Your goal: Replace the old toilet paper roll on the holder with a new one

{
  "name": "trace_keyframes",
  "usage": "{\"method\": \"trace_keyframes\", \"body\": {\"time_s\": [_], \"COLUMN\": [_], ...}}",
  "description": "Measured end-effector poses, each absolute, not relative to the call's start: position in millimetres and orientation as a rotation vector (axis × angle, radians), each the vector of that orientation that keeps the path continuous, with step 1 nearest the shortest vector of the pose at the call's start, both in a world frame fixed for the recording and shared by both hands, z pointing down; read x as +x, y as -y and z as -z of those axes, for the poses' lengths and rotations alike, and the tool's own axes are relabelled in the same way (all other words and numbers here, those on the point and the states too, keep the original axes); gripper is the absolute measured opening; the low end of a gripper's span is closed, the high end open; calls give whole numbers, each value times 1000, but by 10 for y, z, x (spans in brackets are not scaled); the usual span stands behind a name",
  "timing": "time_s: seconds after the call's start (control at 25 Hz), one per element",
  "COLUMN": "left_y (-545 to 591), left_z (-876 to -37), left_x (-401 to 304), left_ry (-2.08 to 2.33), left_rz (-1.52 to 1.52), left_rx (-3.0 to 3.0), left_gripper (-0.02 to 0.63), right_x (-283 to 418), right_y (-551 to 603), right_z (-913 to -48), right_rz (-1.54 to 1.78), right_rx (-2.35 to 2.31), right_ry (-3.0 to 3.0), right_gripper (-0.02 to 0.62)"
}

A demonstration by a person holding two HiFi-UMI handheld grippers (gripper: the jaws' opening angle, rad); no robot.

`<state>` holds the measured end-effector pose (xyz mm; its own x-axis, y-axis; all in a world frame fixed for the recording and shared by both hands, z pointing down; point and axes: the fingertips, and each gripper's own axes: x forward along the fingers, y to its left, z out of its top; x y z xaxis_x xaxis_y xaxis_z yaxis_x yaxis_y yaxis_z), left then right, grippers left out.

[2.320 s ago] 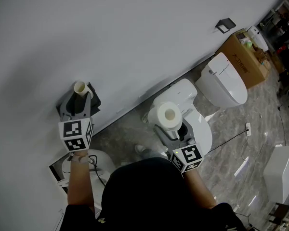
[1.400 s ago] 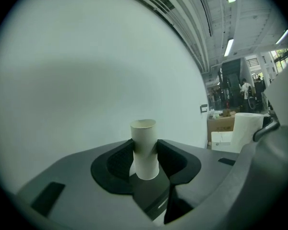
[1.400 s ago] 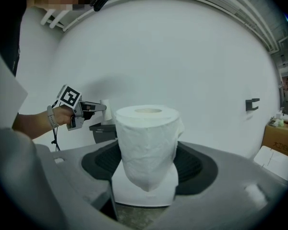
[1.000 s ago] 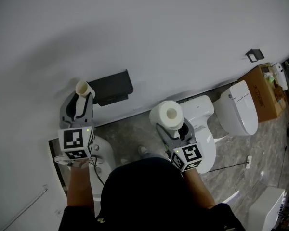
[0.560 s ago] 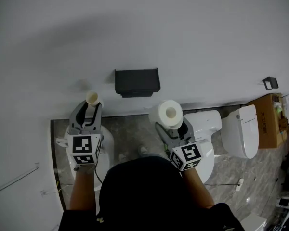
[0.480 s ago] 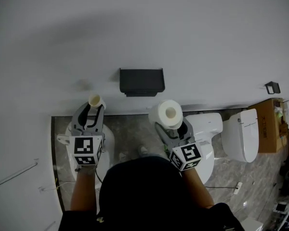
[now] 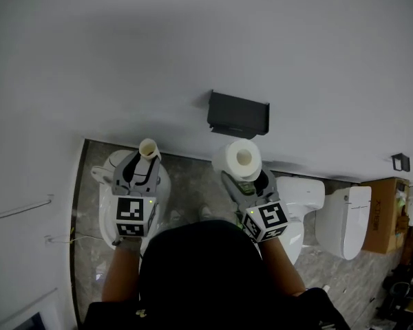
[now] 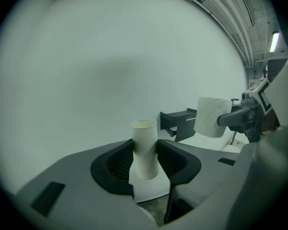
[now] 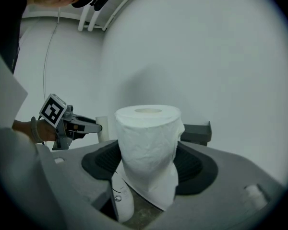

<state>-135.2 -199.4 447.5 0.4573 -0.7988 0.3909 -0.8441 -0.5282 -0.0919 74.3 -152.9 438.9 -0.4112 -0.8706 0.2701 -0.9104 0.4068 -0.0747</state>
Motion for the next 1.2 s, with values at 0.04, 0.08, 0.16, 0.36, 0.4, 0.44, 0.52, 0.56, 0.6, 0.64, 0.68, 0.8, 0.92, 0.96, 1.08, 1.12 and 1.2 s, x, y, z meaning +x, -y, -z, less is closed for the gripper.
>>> {"method": "trace_keyframes", "body": {"time_s": [0.04,0.08,0.16,0.36,0.4,0.44,0.52,0.56,0.6,0.64,0.68,0.8,0.92,0.96,1.08,1.12,1.2], "left_y": [1969,1944,1897,1822,1807,1791,1768,1761,1757,1754,1754,1762,1774,1784,1791,1782,1756], "left_z": [-4497,-4517,-4544,-4579,-4581,-4575,-4544,-4530,-4523,-4522,-4525,-4536,-4547,-4547,-4538,-4538,-4541], "left_x": [-1402,-1446,-1523,-1667,-1694,-1716,-1742,-1750,-1757,-1766,-1773,-1780,-1802,-1814,-1857,-1869,-1887], "left_ry": [1473,1482,1496,1534,1542,1550,1565,1573,1579,1585,1591,1604,1622,1630,1652,1657,1667], "left_rz": [-602,-605,-611,-587,-584,-583,-577,-574,-571,-570,-570,-572,-572,-572,-570,-570,-570], "left_rx": [2570,2559,2534,2498,2492,2486,2475,2470,2466,2462,2459,2449,2433,2427,2414,2411,2402], "left_gripper": [167,167,167,167,167,167,167,167,167,167,167,167,167,167,167,167,167], "right_x": [703,669,615,562,560,563,591,611,629,644,656,696,732,743,776,786,803], "right_y": [1561,1599,1687,1940,1990,2041,2147,2203,2259,2316,2374,2539,2684,2729,2825,2845,2884], "right_z": [-4369,-4341,-4258,-4010,-3967,-3924,-3843,-3809,-3783,-3766,-3755,-3746,-3789,-3810,-3870,-3891,-3937], "right_rz": [-307,-300,-278,-185,-165,-146,-120,-115,-114,-113,-111,-101,-98,-99,-109,-114,-126], "right_rx": [1573,1563,1551,1535,1532,1531,1534,1537,1541,1545,1549,1563,1567,1568,1569,1568,1561], "right_ry": [2476,2479,2485,2481,2477,2469,2450,2442,2435,2428,2422,2402,2375,2367,2342,2334,2320], "right_gripper": [334,334,334,334,334,334,334,334,334,334,334,334,334,334,334,334,334]}}
